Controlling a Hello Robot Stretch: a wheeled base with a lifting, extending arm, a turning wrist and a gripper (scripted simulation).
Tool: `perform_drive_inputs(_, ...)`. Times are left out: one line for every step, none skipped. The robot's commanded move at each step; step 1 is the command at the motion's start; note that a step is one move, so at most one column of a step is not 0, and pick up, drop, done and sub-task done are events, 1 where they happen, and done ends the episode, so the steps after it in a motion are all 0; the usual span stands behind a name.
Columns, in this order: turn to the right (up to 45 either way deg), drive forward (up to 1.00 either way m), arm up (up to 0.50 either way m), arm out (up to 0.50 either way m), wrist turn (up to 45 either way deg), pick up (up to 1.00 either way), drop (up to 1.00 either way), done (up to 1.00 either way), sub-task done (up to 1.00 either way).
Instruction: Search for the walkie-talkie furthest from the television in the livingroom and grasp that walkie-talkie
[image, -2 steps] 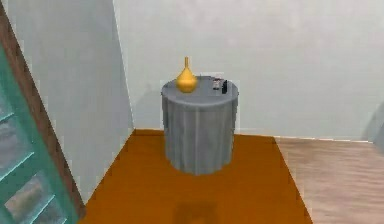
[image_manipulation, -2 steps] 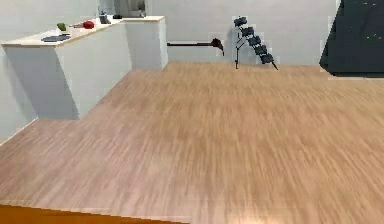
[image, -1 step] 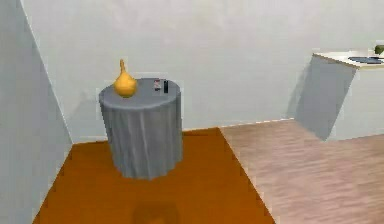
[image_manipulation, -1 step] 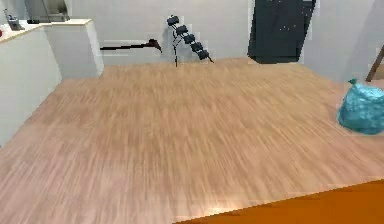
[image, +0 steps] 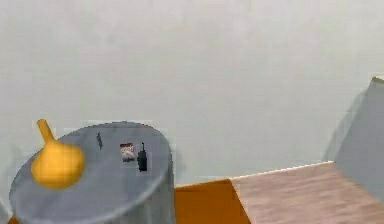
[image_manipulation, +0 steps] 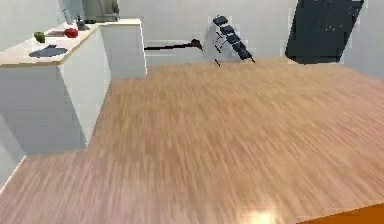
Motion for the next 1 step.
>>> perform_drive_inputs(-45.0,0.0,0.0,0.0,0.0,0.0,0.0,0.0,0.0)
